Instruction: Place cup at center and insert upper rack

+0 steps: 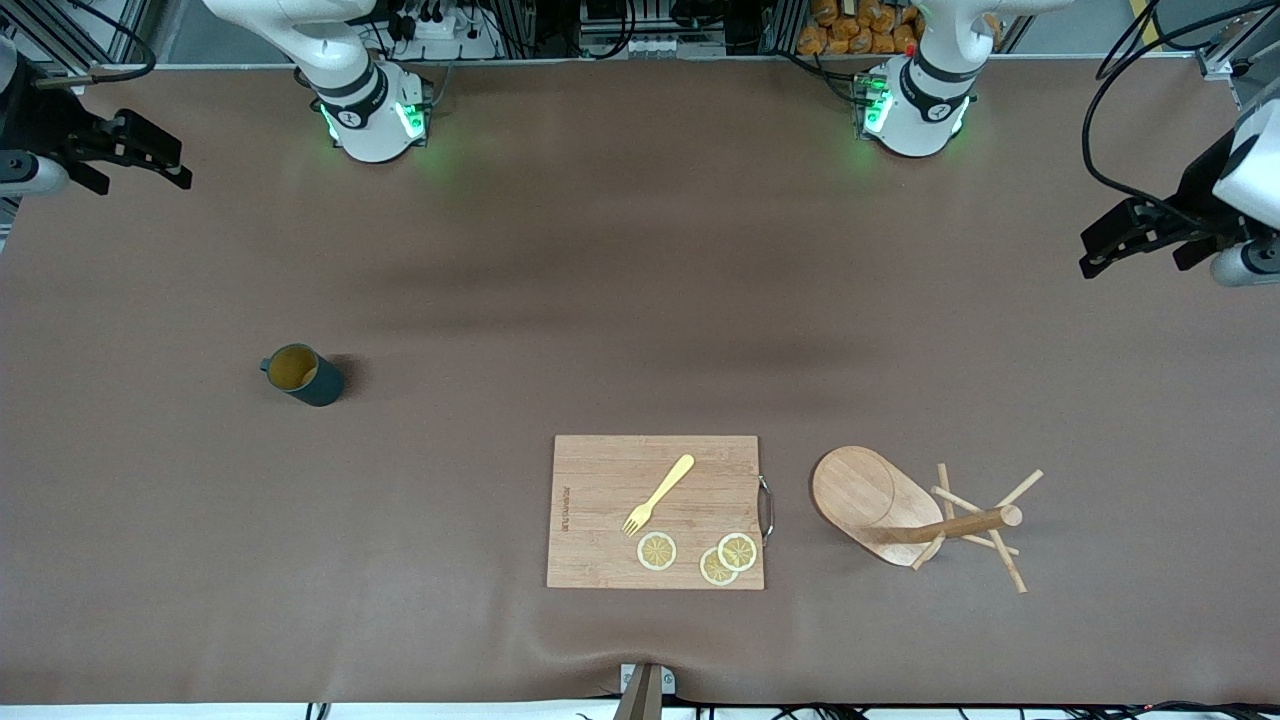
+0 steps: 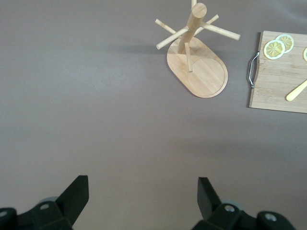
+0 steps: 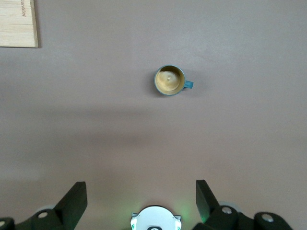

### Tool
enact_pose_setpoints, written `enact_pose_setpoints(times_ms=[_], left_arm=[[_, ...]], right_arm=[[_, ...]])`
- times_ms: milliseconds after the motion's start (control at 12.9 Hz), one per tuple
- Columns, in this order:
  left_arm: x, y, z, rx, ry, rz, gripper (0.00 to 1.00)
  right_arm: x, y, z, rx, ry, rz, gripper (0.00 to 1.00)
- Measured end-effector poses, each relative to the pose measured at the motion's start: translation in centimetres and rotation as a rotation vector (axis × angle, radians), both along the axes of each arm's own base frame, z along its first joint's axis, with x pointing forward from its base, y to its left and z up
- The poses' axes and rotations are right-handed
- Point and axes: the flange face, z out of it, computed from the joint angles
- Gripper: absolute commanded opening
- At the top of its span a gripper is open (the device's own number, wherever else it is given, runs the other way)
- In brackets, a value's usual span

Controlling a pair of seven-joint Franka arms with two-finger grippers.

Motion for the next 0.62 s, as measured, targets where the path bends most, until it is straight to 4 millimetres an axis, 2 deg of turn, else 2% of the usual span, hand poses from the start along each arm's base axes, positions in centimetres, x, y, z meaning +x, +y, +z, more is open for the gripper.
enact_pose_setpoints(times_ms=[619], left_arm=[[-0.5, 0.4, 1.5, -0.002, -0.023, 0.007, 1.00]], right_arm=[[0.2, 0.1, 0.0, -0.001, -0.015, 0.002, 1.00]])
